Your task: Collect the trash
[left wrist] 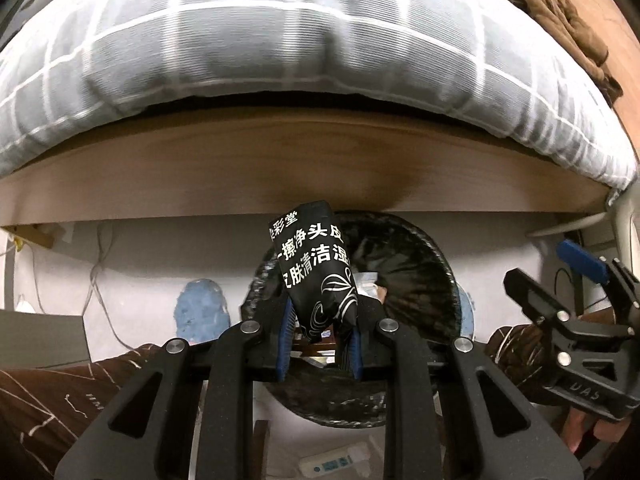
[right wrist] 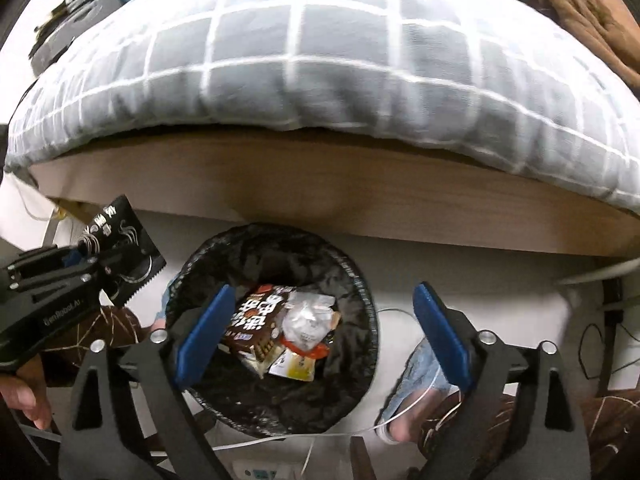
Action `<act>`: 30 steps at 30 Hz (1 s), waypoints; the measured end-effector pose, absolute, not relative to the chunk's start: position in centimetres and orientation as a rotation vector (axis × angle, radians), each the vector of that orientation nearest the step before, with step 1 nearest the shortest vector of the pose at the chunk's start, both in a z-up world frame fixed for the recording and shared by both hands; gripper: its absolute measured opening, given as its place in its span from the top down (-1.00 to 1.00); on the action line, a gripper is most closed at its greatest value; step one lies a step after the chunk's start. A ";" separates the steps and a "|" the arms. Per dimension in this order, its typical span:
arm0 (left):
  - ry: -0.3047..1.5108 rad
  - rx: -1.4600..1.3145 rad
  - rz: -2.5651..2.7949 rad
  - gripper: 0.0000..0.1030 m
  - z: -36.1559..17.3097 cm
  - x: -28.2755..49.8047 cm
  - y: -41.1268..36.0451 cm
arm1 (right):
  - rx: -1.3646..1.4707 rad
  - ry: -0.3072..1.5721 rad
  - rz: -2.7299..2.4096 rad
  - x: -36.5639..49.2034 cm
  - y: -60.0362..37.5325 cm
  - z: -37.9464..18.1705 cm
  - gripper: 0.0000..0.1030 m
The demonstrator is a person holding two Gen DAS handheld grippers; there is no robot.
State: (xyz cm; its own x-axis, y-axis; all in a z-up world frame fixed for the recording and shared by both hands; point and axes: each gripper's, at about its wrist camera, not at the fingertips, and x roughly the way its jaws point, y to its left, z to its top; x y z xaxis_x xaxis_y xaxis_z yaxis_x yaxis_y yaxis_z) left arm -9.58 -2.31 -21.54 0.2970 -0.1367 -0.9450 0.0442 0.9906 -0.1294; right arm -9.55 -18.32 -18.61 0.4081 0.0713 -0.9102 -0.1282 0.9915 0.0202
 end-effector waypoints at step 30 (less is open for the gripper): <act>1.067 -0.012 -0.077 -0.89 -16.8 -11.1 -4.2 | -0.014 1.001 0.018 -10.4 -21.8 -13.1 -0.85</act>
